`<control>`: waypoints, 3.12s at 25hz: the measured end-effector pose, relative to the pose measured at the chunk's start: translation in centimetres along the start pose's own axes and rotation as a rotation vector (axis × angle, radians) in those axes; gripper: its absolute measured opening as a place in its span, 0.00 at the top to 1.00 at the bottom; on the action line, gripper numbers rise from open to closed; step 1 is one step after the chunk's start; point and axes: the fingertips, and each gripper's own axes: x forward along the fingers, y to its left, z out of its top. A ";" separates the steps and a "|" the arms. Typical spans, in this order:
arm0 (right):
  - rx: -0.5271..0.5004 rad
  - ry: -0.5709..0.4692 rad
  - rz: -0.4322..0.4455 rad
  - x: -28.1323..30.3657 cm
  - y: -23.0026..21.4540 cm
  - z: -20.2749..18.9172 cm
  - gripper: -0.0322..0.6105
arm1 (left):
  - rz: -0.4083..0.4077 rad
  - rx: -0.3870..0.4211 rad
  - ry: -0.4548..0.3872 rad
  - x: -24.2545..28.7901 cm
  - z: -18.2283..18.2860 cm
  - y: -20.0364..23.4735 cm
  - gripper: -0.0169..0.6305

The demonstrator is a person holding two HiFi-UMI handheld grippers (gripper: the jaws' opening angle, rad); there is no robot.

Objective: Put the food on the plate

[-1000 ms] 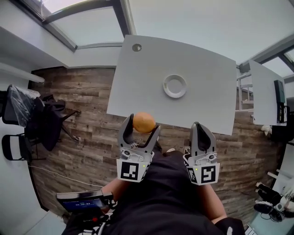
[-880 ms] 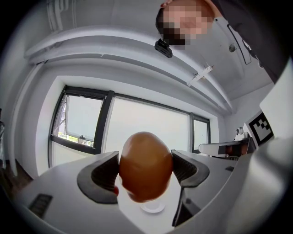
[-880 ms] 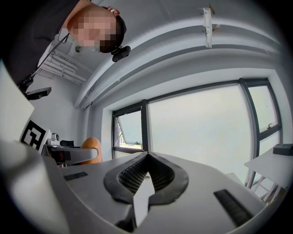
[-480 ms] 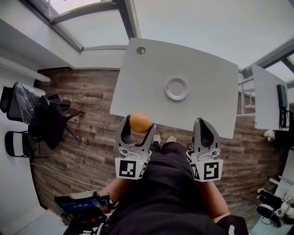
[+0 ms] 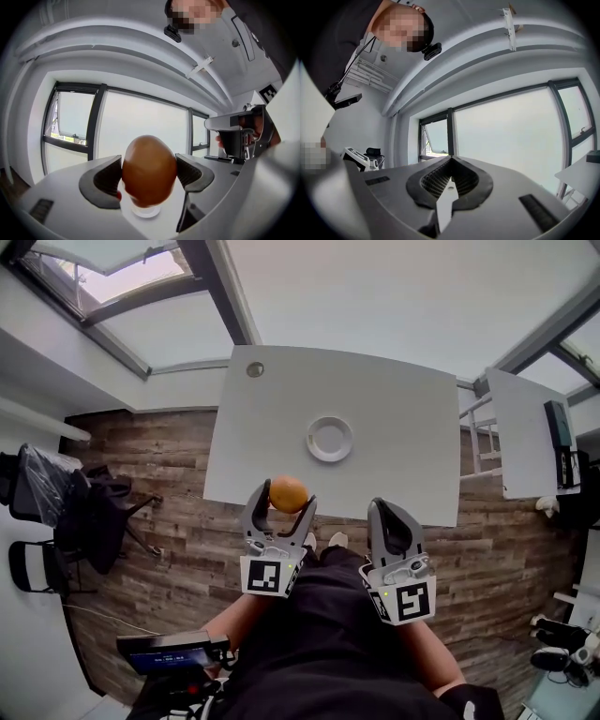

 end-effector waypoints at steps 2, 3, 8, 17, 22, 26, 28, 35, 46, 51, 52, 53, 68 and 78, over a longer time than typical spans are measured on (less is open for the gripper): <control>0.014 -0.010 -0.008 0.2 -0.1 0.6 0.95 | -0.017 0.005 0.007 1.0 -0.4 -0.4 0.45; 0.022 -0.017 -0.008 0.3 -0.1 1.0 0.95 | -0.026 0.005 0.015 1.5 -0.7 -0.6 0.45; 0.009 -0.047 0.026 0.9 -0.3 2.7 0.95 | -0.019 0.010 0.044 3.9 -1.6 -0.9 0.45; -0.008 -0.037 0.003 1.5 -2.4 2.4 0.95 | -0.015 0.000 0.089 7.9 -3.4 -0.4 0.45; 0.001 -0.030 -0.003 2.1 -3.2 2.0 0.95 | 0.002 -0.013 0.100 9.9 -3.1 0.3 0.45; -0.014 -0.027 0.009 2.6 -3.4 2.0 0.95 | -0.019 -0.013 0.092 11.5 -4.2 0.2 0.45; -0.017 -0.033 0.009 2.8 -3.5 2.2 0.95 | -0.021 -0.014 0.096 11.9 -4.5 0.2 0.45; -0.009 -0.030 -0.007 3.3 -4.9 2.3 0.95 | -0.036 0.016 0.144 13.8 -5.2 -0.3 0.45; 0.000 0.009 -0.035 3.2 -5.9 1.3 0.95 | -0.058 0.062 0.209 16.0 -9.4 0.0 0.45; 0.020 0.013 -0.033 3.4 -6.1 1.3 0.95 | -0.056 0.105 0.240 16.3 -10.3 0.3 0.45; 0.017 0.017 -0.028 3.5 -6.0 1.3 0.95 | -0.058 0.103 0.244 16.4 -10.6 0.2 0.45; 0.011 0.023 -0.024 3.7 -6.0 1.2 0.95 | -0.060 0.101 0.246 16.5 -10.8 0.2 0.45; -0.024 0.035 0.002 3.7 -5.4 1.2 0.95 | -0.052 0.086 0.319 17.7 -14.2 1.7 0.45; -0.021 0.058 -0.026 3.0 -6.2 0.7 0.95 | -0.089 0.110 0.410 18.5 -16.5 1.9 0.45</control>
